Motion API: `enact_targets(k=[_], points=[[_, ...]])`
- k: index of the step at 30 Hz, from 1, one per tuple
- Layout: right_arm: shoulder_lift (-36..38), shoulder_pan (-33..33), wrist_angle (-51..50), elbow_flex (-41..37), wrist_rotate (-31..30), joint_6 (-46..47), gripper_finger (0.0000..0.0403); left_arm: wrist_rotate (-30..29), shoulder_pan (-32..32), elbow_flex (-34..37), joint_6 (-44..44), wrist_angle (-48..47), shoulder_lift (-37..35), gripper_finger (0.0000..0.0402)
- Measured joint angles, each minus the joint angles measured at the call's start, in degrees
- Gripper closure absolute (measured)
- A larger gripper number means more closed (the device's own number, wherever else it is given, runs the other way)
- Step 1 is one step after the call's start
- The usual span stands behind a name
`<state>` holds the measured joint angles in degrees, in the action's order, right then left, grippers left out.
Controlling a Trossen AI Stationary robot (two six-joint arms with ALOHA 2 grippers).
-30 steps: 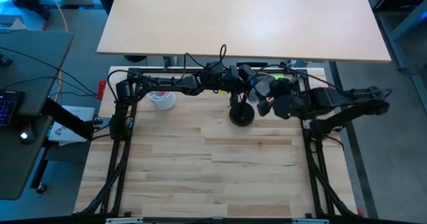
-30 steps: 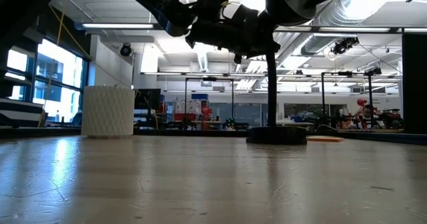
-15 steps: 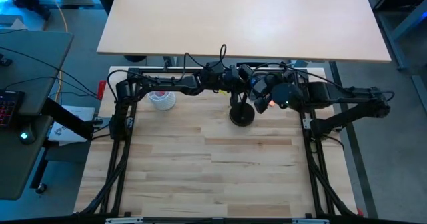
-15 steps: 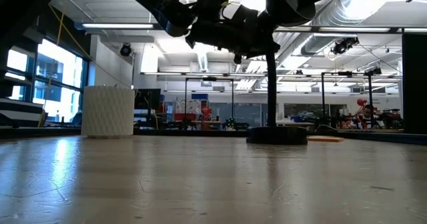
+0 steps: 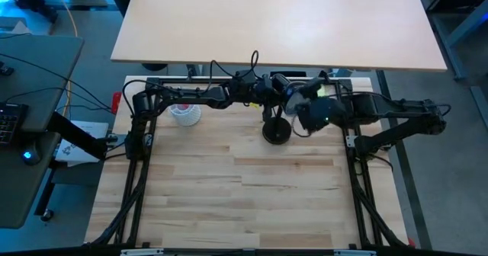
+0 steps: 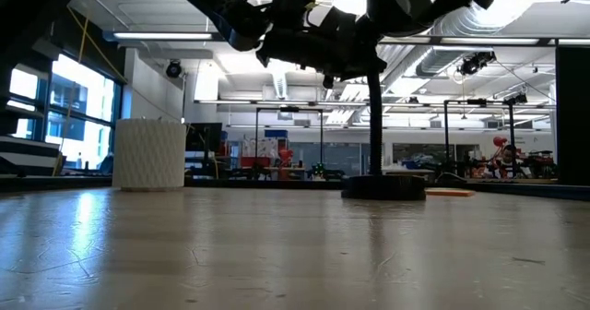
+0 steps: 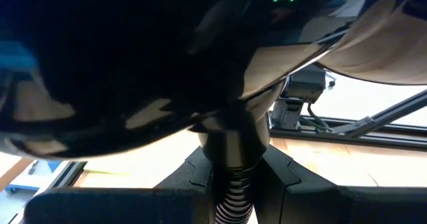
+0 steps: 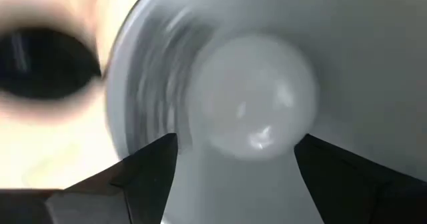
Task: Screw lightbulb
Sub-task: Remove the light bulb from the desk lamp
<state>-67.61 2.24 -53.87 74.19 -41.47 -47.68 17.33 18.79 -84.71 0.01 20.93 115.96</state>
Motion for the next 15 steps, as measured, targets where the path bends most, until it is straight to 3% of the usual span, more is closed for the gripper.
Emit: enact_targets(k=[4,8,11,15], points=[[-0.7,0.1,-2.2,0.1,-7.4,-23.2,0.0107,-0.1,0.0,0.0,-0.1,0.0,0.0,0.0349],[-1.7,0.1,-0.4,0.0,-17.4,-33.7,0.0107,-0.3,0.0,0.0,-0.4,0.0,0.0,0.0349],[-1.5,0.5,-0.6,0.0,-18.1,-29.7,0.0107,-0.3,0.0,0.0,-0.4,0.0,0.0,0.0349],[-1.6,2.4,-1.3,0.0,-19.8,-8.8,0.0107,-0.1,0.0,0.0,-0.4,-0.1,0.0,0.0349]])
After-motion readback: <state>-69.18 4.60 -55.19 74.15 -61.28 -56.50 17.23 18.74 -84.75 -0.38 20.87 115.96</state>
